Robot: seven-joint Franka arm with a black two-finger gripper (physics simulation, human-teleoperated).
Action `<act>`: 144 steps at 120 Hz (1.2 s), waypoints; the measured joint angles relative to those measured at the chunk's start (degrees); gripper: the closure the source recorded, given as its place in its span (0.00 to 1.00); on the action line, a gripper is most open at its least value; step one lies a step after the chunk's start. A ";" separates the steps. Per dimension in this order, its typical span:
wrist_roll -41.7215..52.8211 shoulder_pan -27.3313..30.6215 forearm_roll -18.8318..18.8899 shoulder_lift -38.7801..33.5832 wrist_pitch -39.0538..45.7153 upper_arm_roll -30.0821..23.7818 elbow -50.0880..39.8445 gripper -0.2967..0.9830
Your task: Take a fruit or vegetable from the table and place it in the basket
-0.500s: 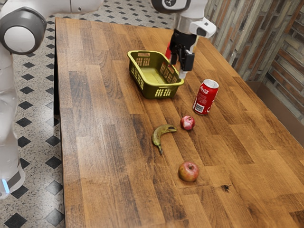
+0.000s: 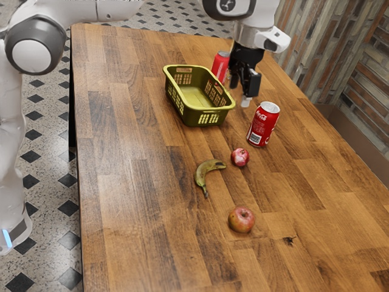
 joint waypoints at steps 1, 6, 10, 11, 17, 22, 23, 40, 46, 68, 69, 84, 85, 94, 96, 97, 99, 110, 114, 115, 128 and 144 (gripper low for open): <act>-0.02 0.40 0.09 0.39 0.16 0.01 0.15 0.23; -0.11 2.36 0.44 2.33 1.19 0.06 0.84 0.23; -0.18 3.55 0.65 4.15 2.05 0.08 1.72 0.23; -0.19 3.81 0.69 4.62 2.26 0.08 1.96 0.23; -0.26 4.95 0.89 7.03 3.58 0.08 2.87 0.23; -0.31 5.77 0.93 8.65 4.65 0.04 3.21 0.23; -0.32 5.88 0.94 8.94 4.85 0.04 3.26 0.23; -0.46 5.88 0.86 13.29 7.82 -0.43 4.64 0.23; -0.50 5.58 0.84 14.23 8.50 -0.81 4.95 0.23; -0.61 5.43 0.76 17.08 9.92 -1.25 4.17 0.23; -0.62 5.43 0.73 17.10 9.98 -1.28 3.90 0.23; -0.68 5.35 0.01 17.10 11.81 -1.42 -0.48 0.23; -0.68 5.34 -0.04 17.11 11.96 -1.43 -0.74 0.23; -0.71 5.32 -1.06 17.14 13.84 -1.48 -3.37 0.23; -0.71 5.33 -1.24 17.14 14.20 -1.48 -3.68 0.23; -0.71 5.33 -1.32 17.14 14.38 -1.48 -3.79 0.23; -0.71 5.34 -1.46 17.15 14.70 -1.49 -3.96 0.23; -0.73 5.37 -1.94 17.20 16.07 -1.49 -4.50 0.23; -0.73 5.39 -1.96 17.26 16.45 -1.45 -4.82 0.23; -0.73 5.38 -1.96 17.30 16.53 -1.44 -4.89 0.23; -0.71 5.36 -1.96 17.91 17.38 -1.47 -5.25 0.23; -0.67 5.31 -2.03 19.40 18.44 -1.56 -5.36 0.23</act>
